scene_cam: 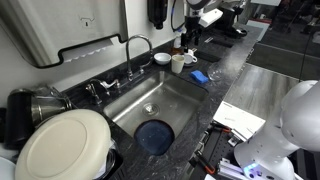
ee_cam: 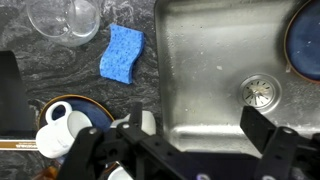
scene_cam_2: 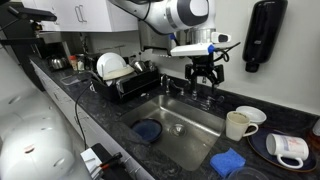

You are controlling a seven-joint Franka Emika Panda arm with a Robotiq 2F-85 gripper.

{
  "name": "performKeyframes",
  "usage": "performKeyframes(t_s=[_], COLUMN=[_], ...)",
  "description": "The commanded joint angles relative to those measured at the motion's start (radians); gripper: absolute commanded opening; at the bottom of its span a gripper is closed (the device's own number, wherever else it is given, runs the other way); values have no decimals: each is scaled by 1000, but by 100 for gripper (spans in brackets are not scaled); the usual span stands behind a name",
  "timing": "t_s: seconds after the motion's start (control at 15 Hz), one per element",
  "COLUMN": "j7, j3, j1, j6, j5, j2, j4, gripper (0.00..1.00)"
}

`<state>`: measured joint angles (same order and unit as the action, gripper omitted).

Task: Pick up the white mug from the counter and put it inside the sink

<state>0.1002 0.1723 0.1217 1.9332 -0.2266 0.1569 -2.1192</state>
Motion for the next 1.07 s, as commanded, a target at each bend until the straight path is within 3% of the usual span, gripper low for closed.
performKeyframes(t_s=[0.0, 0.27, 0.87, 1.0], j7=[1, 1, 0, 87], j3=[4, 22, 21, 25], j1=[20, 36, 35, 38], j6=[2, 4, 6, 25], j5=[5, 8, 8, 15], j2=[-40, -136, -137, -154], j4=[30, 102, 108, 118], gripper=[100, 100, 100, 100])
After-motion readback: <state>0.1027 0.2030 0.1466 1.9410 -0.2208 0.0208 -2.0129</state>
